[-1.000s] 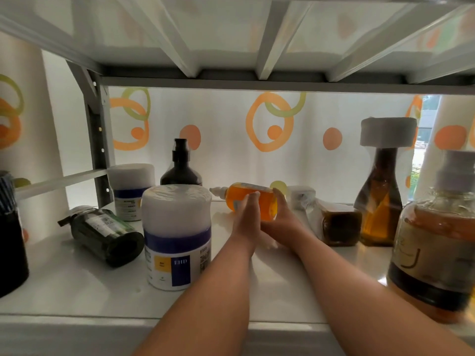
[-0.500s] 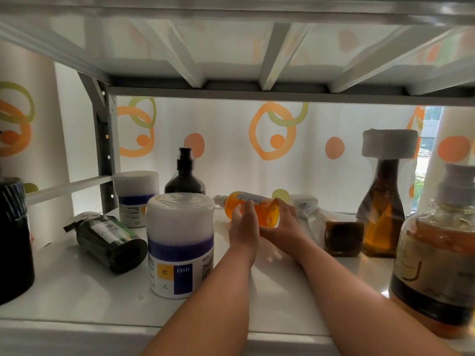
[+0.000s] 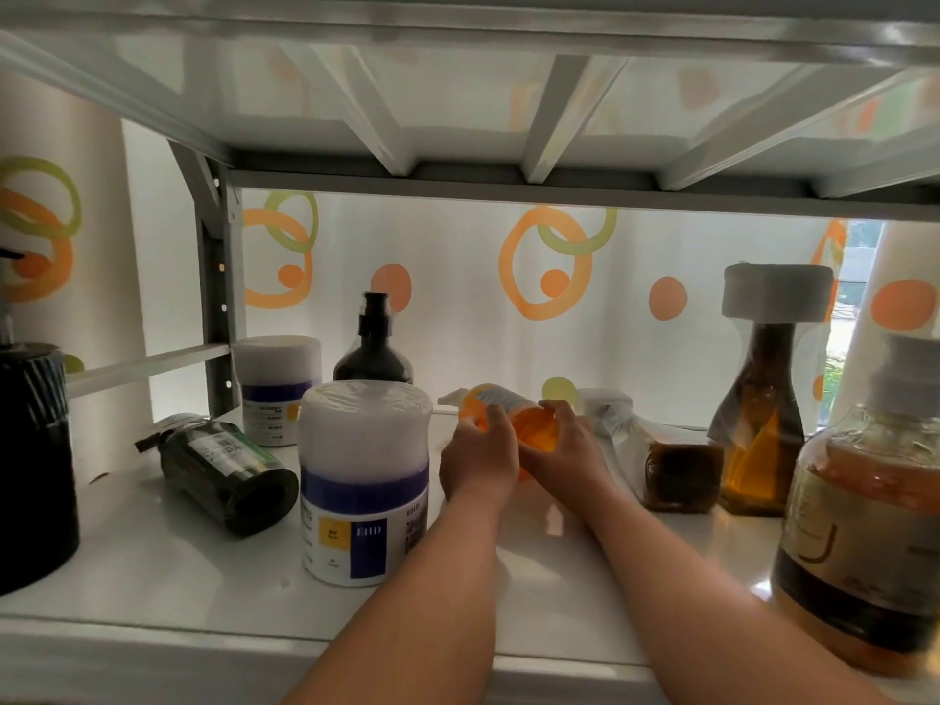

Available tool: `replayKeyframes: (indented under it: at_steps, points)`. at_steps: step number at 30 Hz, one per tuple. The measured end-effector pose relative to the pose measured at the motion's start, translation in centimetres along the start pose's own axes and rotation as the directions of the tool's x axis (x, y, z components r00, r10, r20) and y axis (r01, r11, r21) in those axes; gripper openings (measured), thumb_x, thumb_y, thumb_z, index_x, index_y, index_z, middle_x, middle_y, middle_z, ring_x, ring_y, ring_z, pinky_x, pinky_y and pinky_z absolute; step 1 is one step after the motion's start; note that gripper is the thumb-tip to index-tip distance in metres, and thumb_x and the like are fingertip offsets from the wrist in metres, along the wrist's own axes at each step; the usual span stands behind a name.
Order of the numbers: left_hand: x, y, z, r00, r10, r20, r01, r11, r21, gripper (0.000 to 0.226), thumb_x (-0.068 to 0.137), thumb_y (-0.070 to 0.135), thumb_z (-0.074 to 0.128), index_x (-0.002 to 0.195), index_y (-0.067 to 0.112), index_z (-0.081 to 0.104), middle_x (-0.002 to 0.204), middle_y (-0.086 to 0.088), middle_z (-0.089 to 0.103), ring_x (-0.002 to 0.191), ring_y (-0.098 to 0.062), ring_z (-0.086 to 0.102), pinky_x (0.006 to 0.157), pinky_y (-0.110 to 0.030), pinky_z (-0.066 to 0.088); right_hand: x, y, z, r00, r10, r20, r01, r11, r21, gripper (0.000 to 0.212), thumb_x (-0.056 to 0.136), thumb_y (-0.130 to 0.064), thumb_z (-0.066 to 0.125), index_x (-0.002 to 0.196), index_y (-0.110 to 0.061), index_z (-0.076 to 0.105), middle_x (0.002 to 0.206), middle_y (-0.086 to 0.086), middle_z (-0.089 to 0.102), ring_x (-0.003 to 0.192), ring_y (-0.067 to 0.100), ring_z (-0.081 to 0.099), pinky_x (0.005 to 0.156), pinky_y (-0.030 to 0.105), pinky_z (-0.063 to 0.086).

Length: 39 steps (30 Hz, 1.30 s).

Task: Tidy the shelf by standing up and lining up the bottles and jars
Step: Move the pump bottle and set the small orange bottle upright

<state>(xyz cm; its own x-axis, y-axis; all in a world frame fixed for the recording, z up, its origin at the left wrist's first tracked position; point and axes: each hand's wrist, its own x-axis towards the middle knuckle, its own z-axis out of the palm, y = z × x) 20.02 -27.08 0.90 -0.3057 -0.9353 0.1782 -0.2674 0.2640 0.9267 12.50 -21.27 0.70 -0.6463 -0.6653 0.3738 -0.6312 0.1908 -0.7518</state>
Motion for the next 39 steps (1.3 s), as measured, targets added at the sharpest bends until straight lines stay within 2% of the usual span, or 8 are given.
replayKeyframes:
  at_steps: [6, 13, 17, 19, 22, 27, 32, 39]
  points:
    - [-0.1, -0.1, -0.2, 1.000, 0.009, -0.013, -0.009, 1.000, 0.006, 0.049, 0.098, 0.039, 0.025, 0.127, 0.012, 0.054, 0.122, -0.012, 0.061, 0.110, -0.027, 0.057, 0.093, -0.038, 0.045, -0.9, -0.8, -0.2, 0.999, 0.006, -0.033, -0.004, 0.998, 0.065, 0.059, 0.068, -0.056, 0.072, 0.104, -0.025, 0.036, 0.104, 0.001, 0.057, 0.094, 0.019, 0.057, 0.075, 0.027, 0.042]
    - [-0.6, 0.3, -0.7, 0.997, -0.032, 0.065, 0.038, 0.993, -0.108, 0.053, 0.094, 0.039, 0.040, 0.135, 0.005, 0.034, 0.126, -0.015, 0.053, 0.106, -0.026, 0.054, 0.076, -0.031, 0.041, -2.4, -2.2, -0.6, 0.998, -0.053, -0.020, 0.052, 0.997, -0.050, 0.053, 0.069, -0.043, 0.074, 0.100, -0.022, 0.037, 0.095, -0.001, 0.059, 0.090, 0.020, 0.060, 0.076, 0.031, 0.048]
    - [-1.6, 0.5, -0.9, 0.995, 0.057, 0.086, -0.036, 0.973, -0.229, 0.060, 0.089, 0.033, 0.054, 0.138, 0.010, 0.028, 0.135, -0.017, 0.045, 0.119, -0.031, 0.050, 0.089, -0.035, 0.045, -3.8, -2.7, -1.3, 0.999, -0.039, -0.030, 0.037, 0.996, -0.085, 0.048, 0.072, -0.037, 0.071, 0.101, -0.020, 0.038, 0.091, -0.002, 0.059, 0.091, 0.023, 0.061, 0.070, 0.028, 0.042]
    - [-2.1, 0.7, -0.9, 0.985, 0.138, 0.102, -0.116, 0.972, -0.202, 0.063, 0.089, 0.032, 0.054, 0.143, 0.015, 0.027, 0.142, -0.014, 0.041, 0.127, -0.031, 0.044, 0.104, -0.041, 0.041, -4.6, -2.8, -1.6, 0.998, -0.049, -0.040, 0.044, 0.994, -0.103, 0.046, 0.075, -0.031, 0.069, 0.108, -0.016, 0.040, 0.095, 0.003, 0.062, 0.095, 0.025, 0.063, 0.072, 0.027, 0.043]
    - [-3.0, 0.9, -0.8, 0.972, 0.199, 0.124, -0.180, 0.973, -0.146, 0.063, 0.090, 0.034, 0.053, 0.146, 0.018, 0.030, 0.148, -0.013, 0.037, 0.135, -0.029, 0.037, 0.110, -0.042, 0.034, -5.8, -2.9, -2.2, 0.996, -0.065, -0.056, 0.057, 0.991, -0.123, 0.056, 0.080, -0.031, 0.066, 0.124, -0.011, 0.037, 0.114, 0.009, 0.064, 0.104, 0.027, 0.061, 0.075, 0.025, 0.039]
    - [-4.9, 0.7, -0.6, 0.944, 0.299, 0.136, -0.292, 0.954, -0.071, 0.047, 0.090, 0.036, 0.050, 0.134, 0.020, 0.049, 0.142, -0.008, 0.045, 0.130, -0.025, 0.042, 0.109, -0.038, 0.034, -7.9, -2.6, -3.4, 0.995, -0.061, -0.074, 0.051, 0.990, -0.128, 0.059, 0.085, -0.029, 0.063, 0.132, -0.011, 0.031, 0.117, 0.010, 0.062, 0.104, 0.026, 0.062, 0.081, 0.029, 0.046]
    - [-6.8, 0.4, -1.0, 0.936, 0.318, 0.151, -0.312, 0.948, -0.064, 0.047, 0.089, 0.040, 0.050, 0.134, 0.024, 0.049, 0.141, -0.006, 0.047, 0.128, -0.024, 0.044, 0.108, -0.040, 0.038, -10.0, -2.6, -4.7, 0.992, -0.117, -0.045, 0.102, 0.964, -0.244, 0.068, 0.087, -0.034, 0.062, 0.138, -0.009, 0.026, 0.123, 0.008, 0.058, 0.107, 0.024, 0.062, 0.085, 0.026, 0.048]
    - [-10.3, 0.3, -1.3, 0.918, 0.366, 0.150, -0.352, 0.929, -0.112, 0.044, 0.090, 0.045, 0.049, 0.130, 0.027, 0.052, 0.133, -0.001, 0.055, 0.120, -0.020, 0.052, 0.102, -0.035, 0.043, -13.6, -3.5, -6.9, 0.980, -0.201, -0.011, 0.179, 0.895, -0.408, 0.053, 0.091, -0.034, 0.055, 0.135, -0.013, 0.033, 0.126, 0.011, 0.055, 0.113, 0.025, 0.058, 0.091, 0.029, 0.048]
